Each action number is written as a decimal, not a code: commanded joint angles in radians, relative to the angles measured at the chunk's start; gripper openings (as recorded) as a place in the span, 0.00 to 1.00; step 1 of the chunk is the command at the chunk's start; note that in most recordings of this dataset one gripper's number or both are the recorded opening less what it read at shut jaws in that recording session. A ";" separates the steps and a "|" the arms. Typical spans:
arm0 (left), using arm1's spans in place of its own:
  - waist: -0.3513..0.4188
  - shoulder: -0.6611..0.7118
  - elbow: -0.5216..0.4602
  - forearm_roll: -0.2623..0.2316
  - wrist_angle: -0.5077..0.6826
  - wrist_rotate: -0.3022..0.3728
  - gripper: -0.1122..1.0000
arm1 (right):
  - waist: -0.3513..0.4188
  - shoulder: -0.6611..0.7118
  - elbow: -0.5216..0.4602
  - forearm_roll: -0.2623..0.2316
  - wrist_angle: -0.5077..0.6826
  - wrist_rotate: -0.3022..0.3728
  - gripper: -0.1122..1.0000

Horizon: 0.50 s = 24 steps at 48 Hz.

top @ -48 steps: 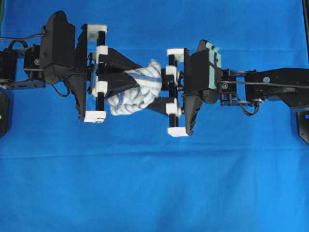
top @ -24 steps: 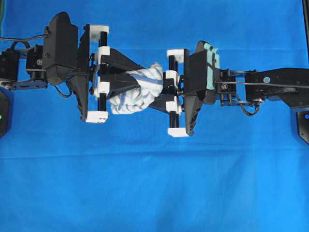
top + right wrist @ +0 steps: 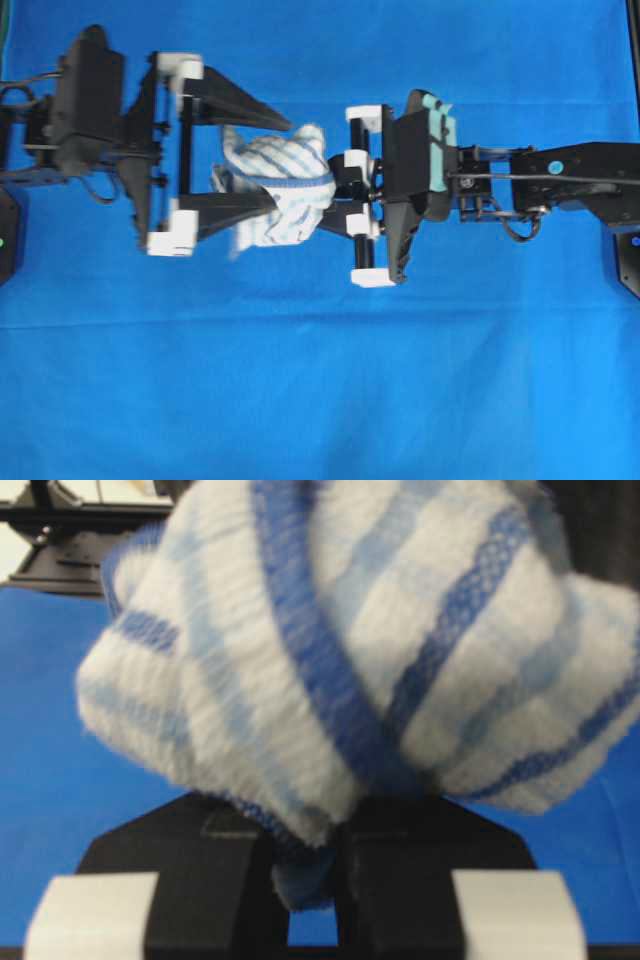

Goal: Hand over the towel.
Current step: 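Open the left gripper and pull it back to the left, then lower the held towel toward the table with the right gripper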

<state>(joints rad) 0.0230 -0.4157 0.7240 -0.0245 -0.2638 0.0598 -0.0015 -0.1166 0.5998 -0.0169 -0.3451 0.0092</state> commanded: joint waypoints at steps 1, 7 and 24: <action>-0.005 -0.069 0.020 0.003 -0.012 0.000 0.93 | 0.000 -0.044 0.002 0.002 -0.003 0.002 0.20; -0.005 -0.144 0.067 0.003 -0.008 0.002 0.93 | 0.000 -0.071 0.029 0.002 -0.003 0.002 0.20; -0.005 -0.230 0.117 0.002 -0.003 0.002 0.93 | -0.002 -0.100 0.058 0.006 0.028 0.011 0.20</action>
<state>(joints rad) 0.0215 -0.6443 0.8560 -0.0230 -0.2623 0.0598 -0.0046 -0.1963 0.6719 -0.0153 -0.3329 0.0184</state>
